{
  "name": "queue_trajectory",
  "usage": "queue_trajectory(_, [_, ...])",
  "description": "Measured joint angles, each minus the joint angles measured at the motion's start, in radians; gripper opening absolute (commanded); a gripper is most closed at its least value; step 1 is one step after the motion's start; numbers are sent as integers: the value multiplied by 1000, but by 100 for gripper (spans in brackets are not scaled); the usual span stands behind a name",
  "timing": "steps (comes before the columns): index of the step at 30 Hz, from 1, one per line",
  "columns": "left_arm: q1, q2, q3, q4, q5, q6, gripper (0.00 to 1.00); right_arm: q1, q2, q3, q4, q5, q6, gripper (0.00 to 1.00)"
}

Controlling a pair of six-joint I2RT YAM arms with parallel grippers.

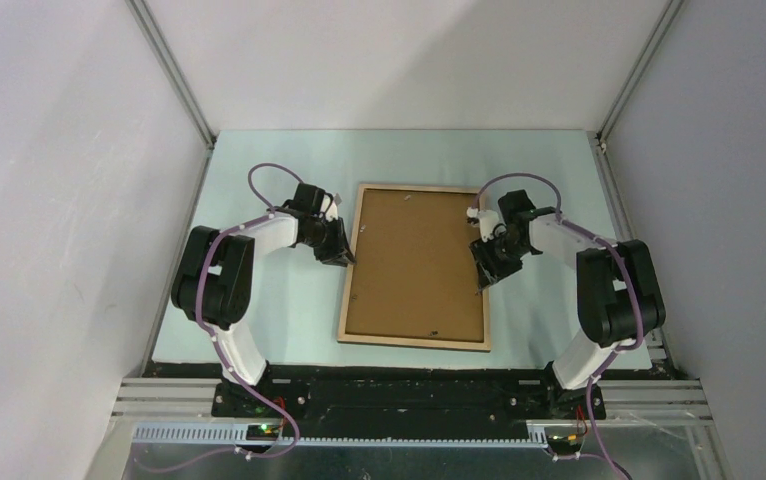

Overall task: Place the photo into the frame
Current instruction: Install the photo frame at the center of the board.

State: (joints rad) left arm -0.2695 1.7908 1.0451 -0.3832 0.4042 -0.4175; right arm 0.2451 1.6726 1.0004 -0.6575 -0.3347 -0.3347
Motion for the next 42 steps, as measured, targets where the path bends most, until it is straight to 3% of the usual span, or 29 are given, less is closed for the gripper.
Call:
queue_trajectory(12, [0,0,0,0,1,5,0,-167,21,111,-12,-134,121,59])
queue_trajectory(26, [6,0,0,0,37,19,0,-142,178,223,37,-97,240,57])
queue_trajectory(33, [6,6,0,7,70,25,0,-106,203,227,42,-63,257,45])
queue_trajectory(42, [2,20,0,9,91,34,2,-114,214,233,36,-20,265,17])
